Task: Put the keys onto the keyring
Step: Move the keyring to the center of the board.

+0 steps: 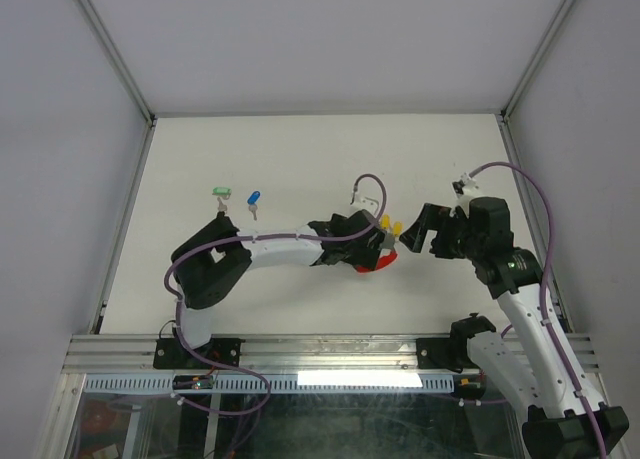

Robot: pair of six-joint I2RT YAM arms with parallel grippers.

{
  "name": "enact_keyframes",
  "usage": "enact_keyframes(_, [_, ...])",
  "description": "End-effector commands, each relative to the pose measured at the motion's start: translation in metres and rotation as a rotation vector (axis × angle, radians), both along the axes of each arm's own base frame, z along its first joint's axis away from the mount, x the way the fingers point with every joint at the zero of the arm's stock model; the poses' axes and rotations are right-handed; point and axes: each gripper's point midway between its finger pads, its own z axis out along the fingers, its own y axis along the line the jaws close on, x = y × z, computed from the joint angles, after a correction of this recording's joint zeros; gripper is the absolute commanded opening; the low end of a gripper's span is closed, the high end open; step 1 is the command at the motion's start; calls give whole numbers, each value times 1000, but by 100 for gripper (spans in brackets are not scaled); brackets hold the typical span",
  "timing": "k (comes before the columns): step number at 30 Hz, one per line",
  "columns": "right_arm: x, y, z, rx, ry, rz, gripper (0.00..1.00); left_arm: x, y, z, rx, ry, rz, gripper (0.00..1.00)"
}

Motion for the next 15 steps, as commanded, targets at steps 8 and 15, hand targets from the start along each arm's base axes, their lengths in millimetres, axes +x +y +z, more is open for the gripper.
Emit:
enact_keyframes(8, [15,-8,-1,19,13,-129,80,2,1,118,-140,-172,-44,93])
enact_keyframes(15, [16,11,-33,-10,119,-223,66,30,99,161,-173,-231,91,93])
